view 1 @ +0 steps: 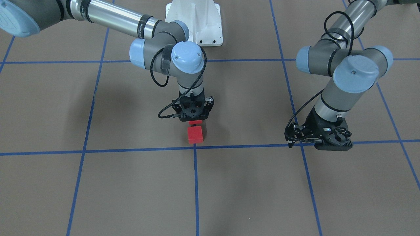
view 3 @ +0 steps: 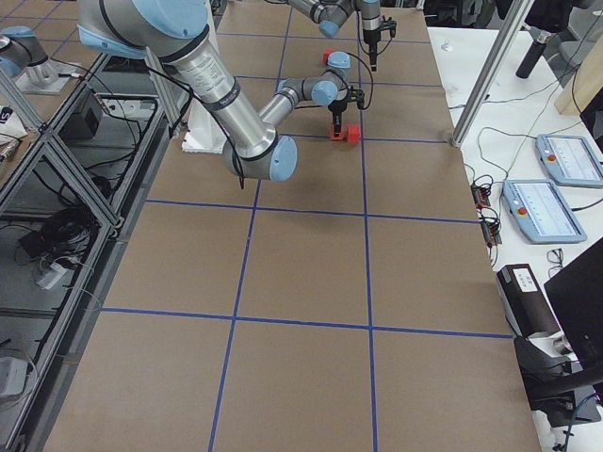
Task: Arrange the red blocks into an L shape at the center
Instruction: 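Lower the held cube against the center cube's side nearer the robot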
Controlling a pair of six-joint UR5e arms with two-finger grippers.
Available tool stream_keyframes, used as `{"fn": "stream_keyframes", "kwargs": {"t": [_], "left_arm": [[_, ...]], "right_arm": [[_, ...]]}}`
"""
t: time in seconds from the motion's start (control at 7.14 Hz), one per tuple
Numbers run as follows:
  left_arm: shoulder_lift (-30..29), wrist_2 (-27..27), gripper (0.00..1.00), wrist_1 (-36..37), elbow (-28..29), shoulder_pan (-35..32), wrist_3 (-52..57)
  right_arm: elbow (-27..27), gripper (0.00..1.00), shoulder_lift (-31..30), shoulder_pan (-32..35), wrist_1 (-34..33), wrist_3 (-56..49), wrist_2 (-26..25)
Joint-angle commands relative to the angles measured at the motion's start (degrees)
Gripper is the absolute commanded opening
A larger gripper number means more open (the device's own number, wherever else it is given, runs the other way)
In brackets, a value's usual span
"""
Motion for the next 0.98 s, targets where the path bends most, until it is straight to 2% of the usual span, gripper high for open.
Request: {"fn": "stream_keyframes", "kwargs": {"t": [0.0,0.84], "left_arm": [[-0.28,0.00,1.00,0.00,0.03,0.01,-0.16],[-0.11,0.00,1.00,0.08,0.03,-0.08,-0.07]], "right_arm": [[-0.25,0.00,-0.16,0.00,0.07,-0.01,-0.59],[-1.57,0.00,0.11,-0.09,2.25,-0.45,-1.12]]}}
